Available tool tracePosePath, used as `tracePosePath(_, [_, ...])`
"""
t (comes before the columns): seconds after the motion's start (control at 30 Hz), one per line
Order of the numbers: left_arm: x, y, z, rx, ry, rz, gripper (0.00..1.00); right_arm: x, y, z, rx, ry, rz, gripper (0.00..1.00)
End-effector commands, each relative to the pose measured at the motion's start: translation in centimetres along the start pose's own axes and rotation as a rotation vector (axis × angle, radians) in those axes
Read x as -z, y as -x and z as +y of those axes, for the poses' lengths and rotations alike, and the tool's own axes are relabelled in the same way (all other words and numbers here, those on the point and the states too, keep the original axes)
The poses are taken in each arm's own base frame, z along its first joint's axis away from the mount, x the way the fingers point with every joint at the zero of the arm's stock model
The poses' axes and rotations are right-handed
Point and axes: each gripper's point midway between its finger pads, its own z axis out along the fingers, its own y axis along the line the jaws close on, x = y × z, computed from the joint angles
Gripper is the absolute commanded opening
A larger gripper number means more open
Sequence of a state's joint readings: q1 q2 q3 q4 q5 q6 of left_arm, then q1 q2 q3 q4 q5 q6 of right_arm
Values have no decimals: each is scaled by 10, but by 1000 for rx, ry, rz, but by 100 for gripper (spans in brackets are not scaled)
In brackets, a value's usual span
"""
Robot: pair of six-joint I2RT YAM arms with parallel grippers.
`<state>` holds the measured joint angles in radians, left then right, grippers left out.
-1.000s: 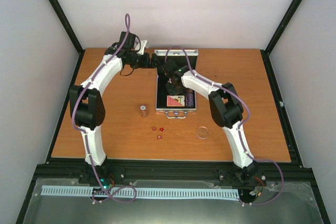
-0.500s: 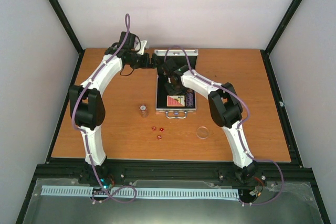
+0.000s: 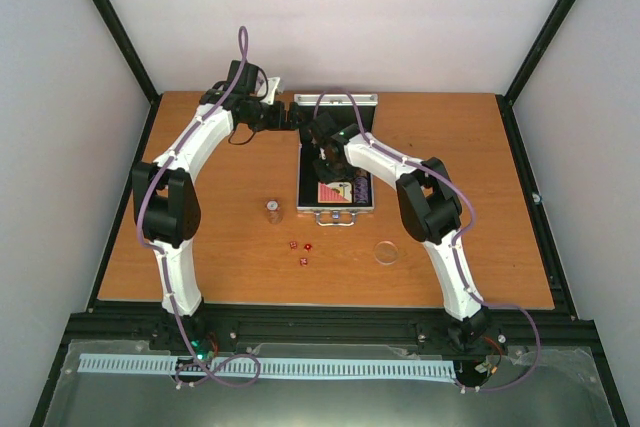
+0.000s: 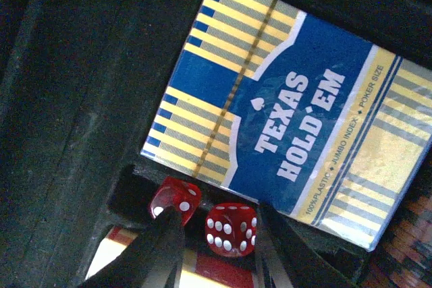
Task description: Pack up texas hold em set
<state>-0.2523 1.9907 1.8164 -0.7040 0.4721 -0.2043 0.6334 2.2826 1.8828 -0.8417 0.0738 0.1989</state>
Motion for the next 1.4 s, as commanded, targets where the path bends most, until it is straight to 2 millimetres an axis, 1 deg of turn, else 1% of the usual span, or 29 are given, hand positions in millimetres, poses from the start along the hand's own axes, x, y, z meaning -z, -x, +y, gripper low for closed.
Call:
tracePosePath(0.0, [6, 8, 0, -16, 0, -20, 100, 2, 2, -3, -18, -10, 2, 35])
tracePosePath(0.07, [7, 9, -1, -16, -6, -23, 100, 6, 3, -2, -16, -7, -2, 44])
tracePosePath(0.13, [7, 10, -3, -16, -10, -25, 100, 15, 4, -1, -11, -5, -14, 57])
tracePosePath(0.17, [8, 11, -3, -18, -11, -27, 100, 19, 4, 1, -7, -6, -20, 65])
tracePosePath(0.23, [9, 11, -4, -19, -11, -29, 100, 36, 7, 6, 8, -6, -48, 90])
tracePosePath(0.27, [10, 11, -4, -21, -12, -30, 100, 42, 6, 8, 17, -8, -55, 99])
tracePosePath(0.3, [10, 12, -4, -20, -12, -31, 100, 48, 6, 11, 25, -9, -63, 100])
tracePosePath(0.5, [15, 16, -9, -23, -21, -45, 100, 77, -11, 29, 59, -14, -53, 100])
tracePosePath(0.6, [18, 19, -11, -25, -22, -51, 100, 94, -25, 49, 101, 7, -47, 100])
tracePosePath(0.73, [25, 24, -15, -36, -22, -70, 100, 109, -62, 84, 168, 44, 1, 100])
tracePosePath(0.83, [29, 27, -18, -40, -22, -79, 100, 117, -93, 110, 195, 115, 33, 100])
tracePosePath(0.9, [30, 28, -19, -40, -24, -81, 100, 124, -110, 128, 222, 175, 51, 98])
tracePosePath(0.97, [30, 26, -18, -35, -22, -79, 100, 126, -123, 142, 263, 215, 70, 95])
tracePosePath(1.03, [30, 24, -18, -32, -26, -76, 100, 124, -136, 150, 301, 240, 104, 93])
tracePosePath(1.13, [29, 21, -17, -28, -23, -73, 100, 118, -152, 158, 326, 264, 151, 91])
tracePosePath(1.23, [28, 18, -15, -25, -19, -67, 100, 112, -167, 163, 326, 290, 189, 85])
tracePosePath(1.37, [28, 16, -14, -26, -13, -65, 100, 105, -184, 170, 334, 297, 225, 82])
